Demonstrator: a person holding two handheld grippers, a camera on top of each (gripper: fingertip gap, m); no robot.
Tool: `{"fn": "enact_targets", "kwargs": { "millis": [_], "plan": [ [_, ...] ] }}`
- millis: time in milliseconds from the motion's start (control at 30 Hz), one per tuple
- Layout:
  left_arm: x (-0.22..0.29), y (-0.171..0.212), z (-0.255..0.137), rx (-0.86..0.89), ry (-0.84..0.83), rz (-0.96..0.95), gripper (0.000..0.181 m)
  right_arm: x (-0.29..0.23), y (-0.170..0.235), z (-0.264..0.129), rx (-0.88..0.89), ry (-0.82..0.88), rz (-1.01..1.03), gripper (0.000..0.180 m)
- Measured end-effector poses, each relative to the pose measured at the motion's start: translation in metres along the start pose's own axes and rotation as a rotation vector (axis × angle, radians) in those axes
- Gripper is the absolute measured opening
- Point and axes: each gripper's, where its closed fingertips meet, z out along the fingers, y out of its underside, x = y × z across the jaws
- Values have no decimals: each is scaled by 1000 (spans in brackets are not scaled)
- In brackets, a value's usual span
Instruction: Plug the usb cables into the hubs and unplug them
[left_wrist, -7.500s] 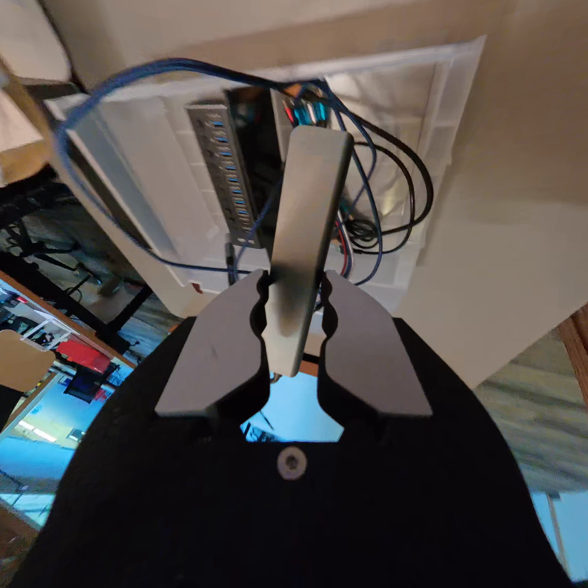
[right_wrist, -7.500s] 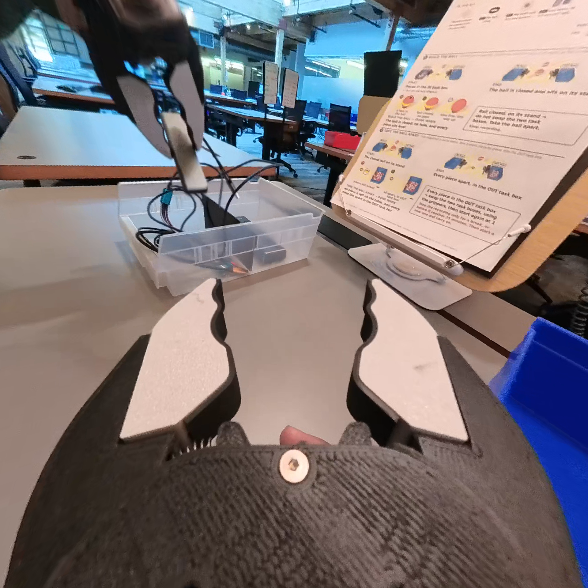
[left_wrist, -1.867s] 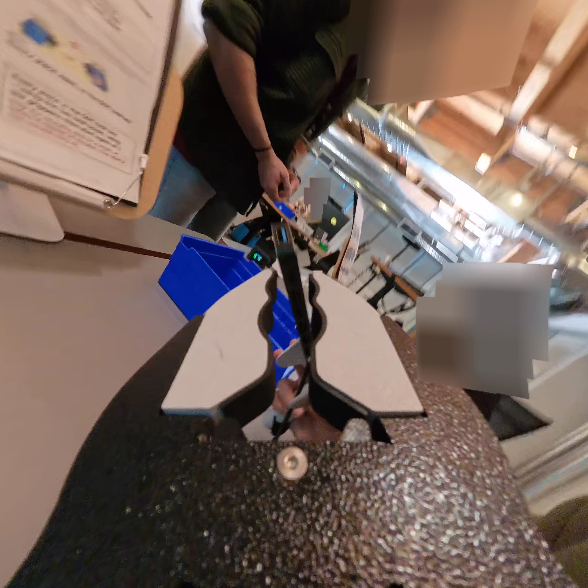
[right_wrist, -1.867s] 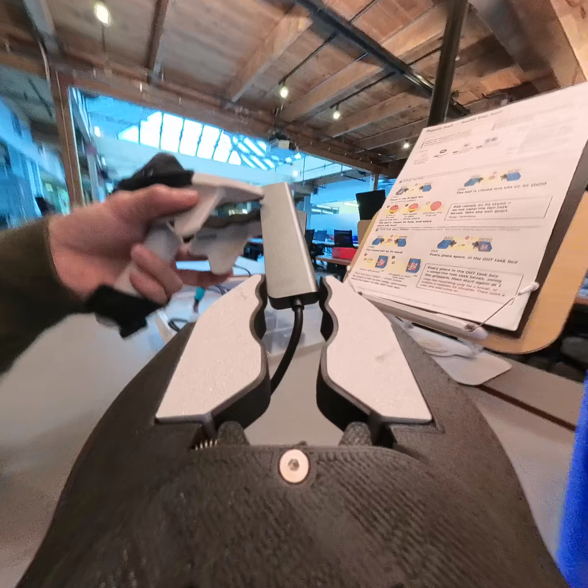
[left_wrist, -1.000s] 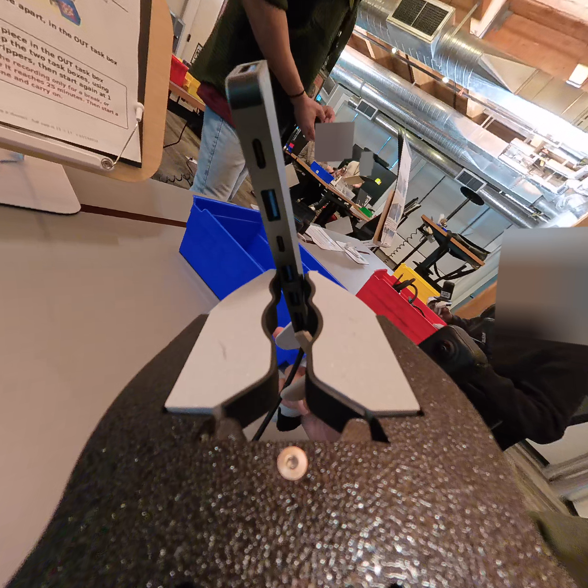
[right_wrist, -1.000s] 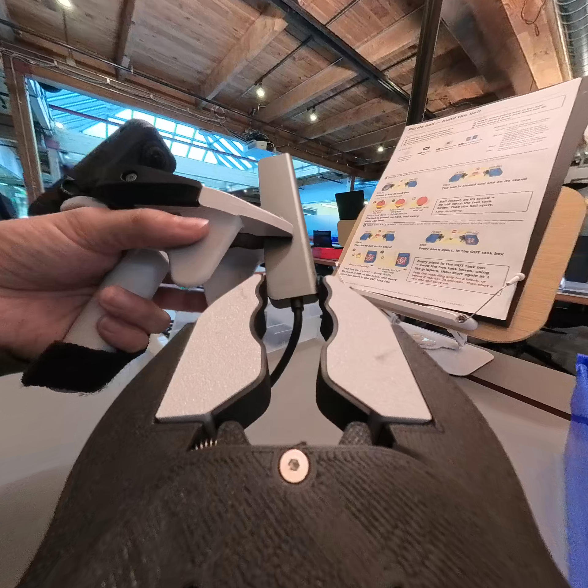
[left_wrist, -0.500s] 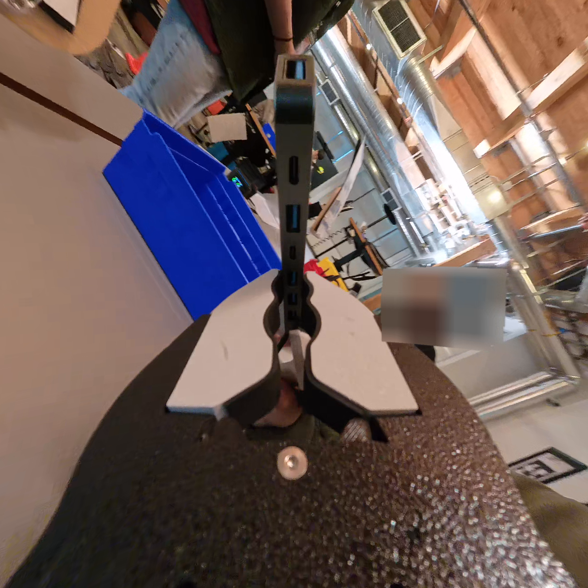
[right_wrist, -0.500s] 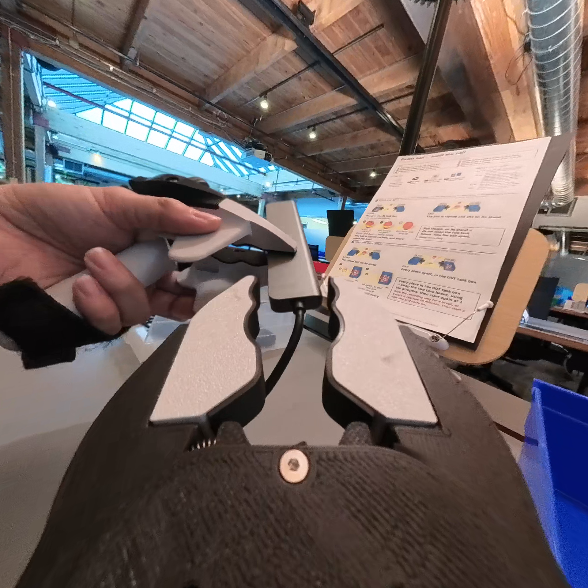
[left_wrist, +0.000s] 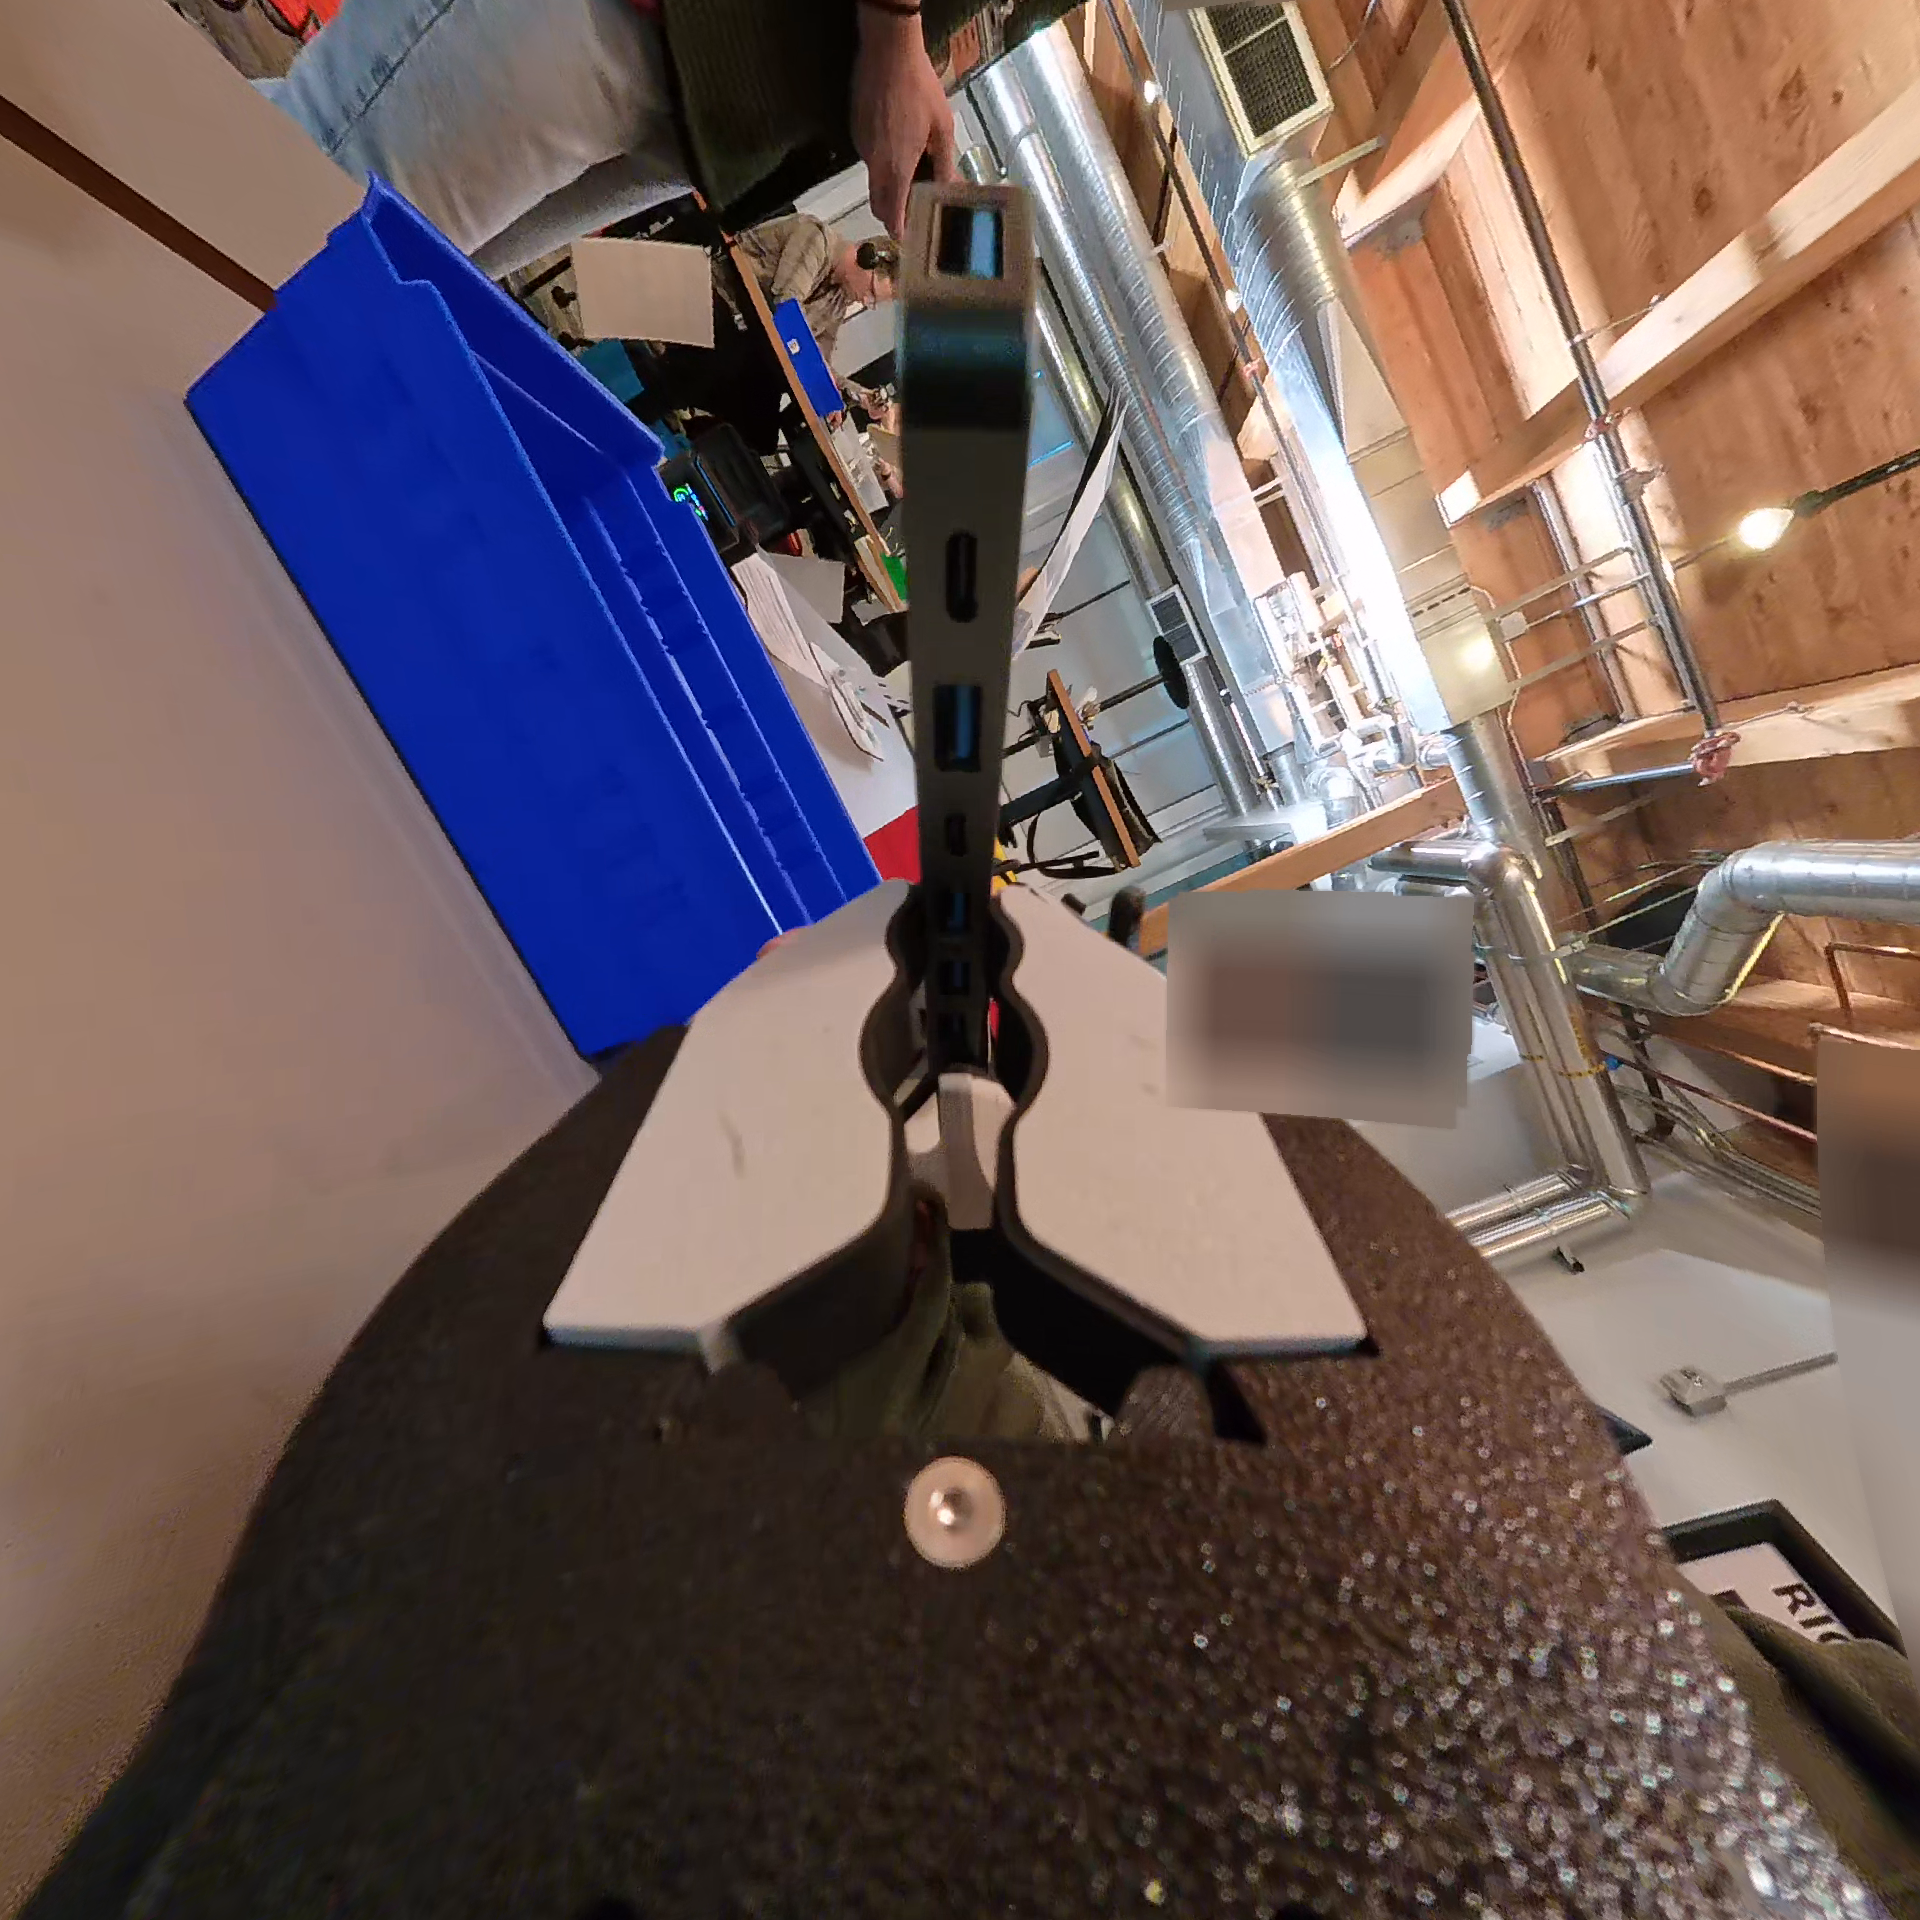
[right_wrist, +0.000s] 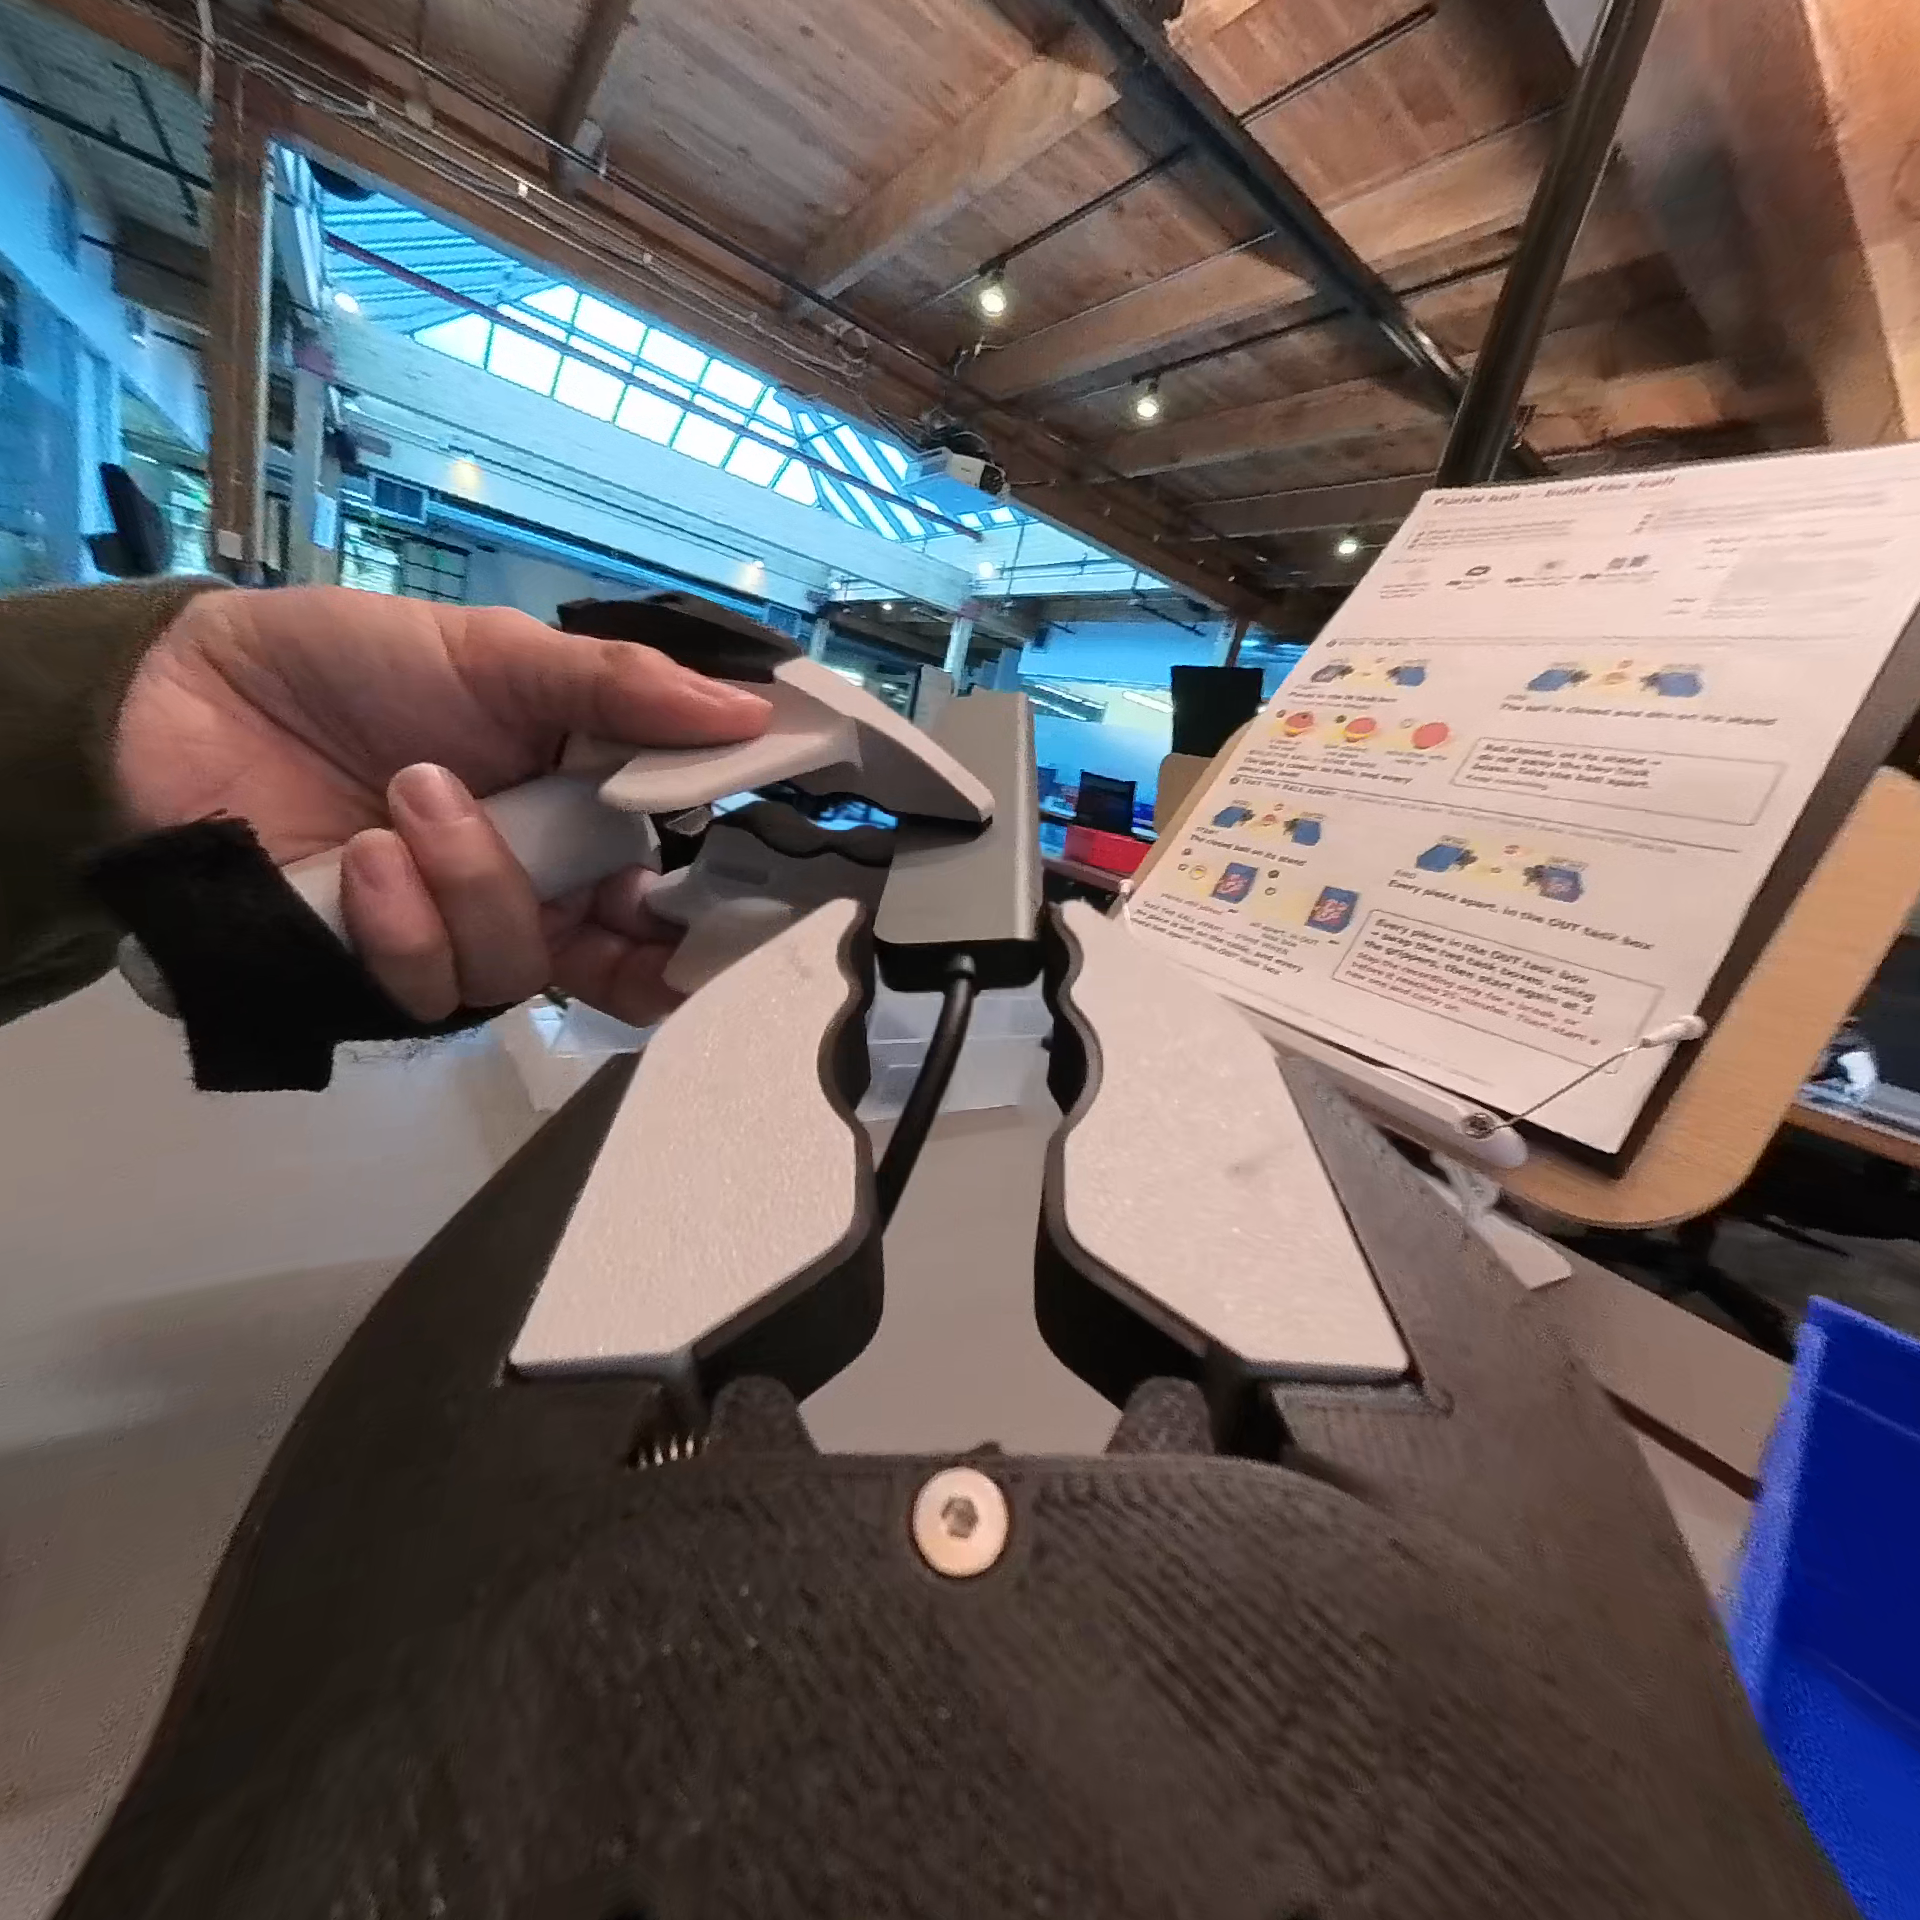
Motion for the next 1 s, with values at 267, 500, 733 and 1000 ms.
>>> {"fn": "enact_targets", "kwargs": {
  "millis": [267, 500, 733, 1000],
  "plan": [
    [-4, -7, -1, 46, -21, 22, 10, 3, 4, 5, -42, 73, 7, 30],
    [2, -3, 1, 52, -69, 245, 22, 14, -4, 4, 2, 142, 138, 30],
    [-9, -17, -25, 76, -314, 676, 34, 33, -15, -10, 19, 100, 249, 30],
    [-6, -12, -55, 6, -480, 988, 48, 45, -3, -12, -71, 237, 199, 30]
  ]
}}
